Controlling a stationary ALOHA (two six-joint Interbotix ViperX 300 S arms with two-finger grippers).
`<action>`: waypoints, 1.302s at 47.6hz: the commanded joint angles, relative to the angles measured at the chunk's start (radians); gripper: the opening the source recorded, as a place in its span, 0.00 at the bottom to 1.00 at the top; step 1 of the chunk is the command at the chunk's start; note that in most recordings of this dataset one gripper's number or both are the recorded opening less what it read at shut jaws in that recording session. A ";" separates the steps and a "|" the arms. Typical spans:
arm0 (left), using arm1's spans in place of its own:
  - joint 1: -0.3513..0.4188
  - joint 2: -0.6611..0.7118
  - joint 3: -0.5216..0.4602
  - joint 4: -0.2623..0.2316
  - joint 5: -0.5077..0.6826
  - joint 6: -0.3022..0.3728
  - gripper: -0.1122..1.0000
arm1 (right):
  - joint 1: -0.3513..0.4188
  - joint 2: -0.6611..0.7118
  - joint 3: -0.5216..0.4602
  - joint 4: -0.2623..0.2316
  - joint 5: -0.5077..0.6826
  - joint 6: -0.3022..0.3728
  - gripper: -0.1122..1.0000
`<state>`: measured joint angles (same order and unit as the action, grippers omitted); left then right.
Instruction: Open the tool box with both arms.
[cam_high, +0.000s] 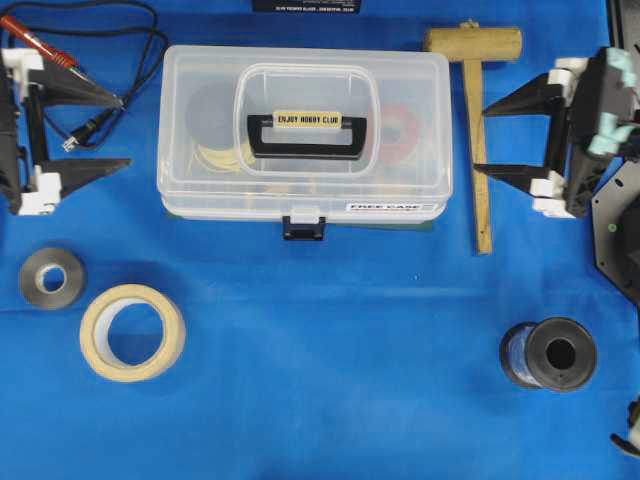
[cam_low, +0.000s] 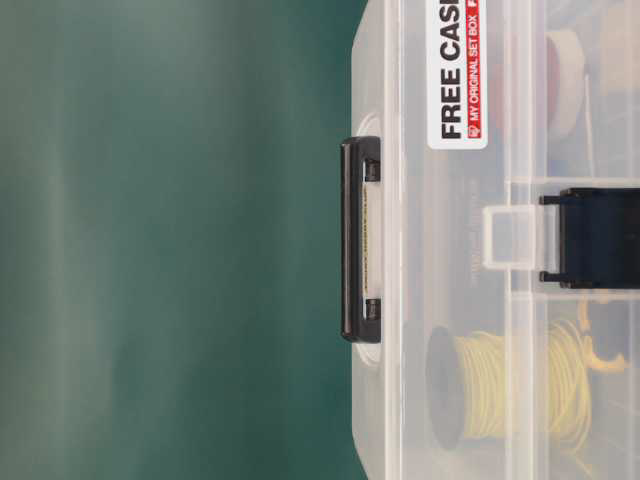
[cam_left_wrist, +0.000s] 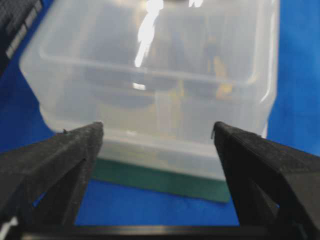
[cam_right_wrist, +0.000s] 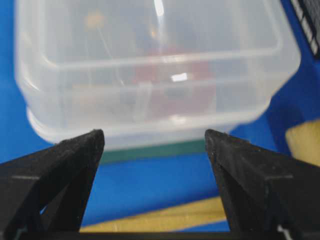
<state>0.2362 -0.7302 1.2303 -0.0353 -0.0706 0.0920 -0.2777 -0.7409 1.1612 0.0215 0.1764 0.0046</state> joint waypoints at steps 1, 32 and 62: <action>0.003 0.069 -0.026 -0.002 -0.032 -0.002 0.90 | -0.011 0.048 -0.014 0.002 -0.023 0.002 0.83; 0.003 0.276 -0.098 -0.002 -0.101 -0.003 0.90 | -0.011 0.219 -0.067 0.002 -0.158 0.002 0.82; 0.003 0.210 -0.091 -0.002 -0.094 0.006 0.90 | -0.008 0.181 -0.104 0.014 -0.135 0.008 0.82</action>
<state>0.2439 -0.4878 1.1628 -0.0353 -0.1473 0.1012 -0.2899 -0.5338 1.1152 0.0291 0.0476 0.0046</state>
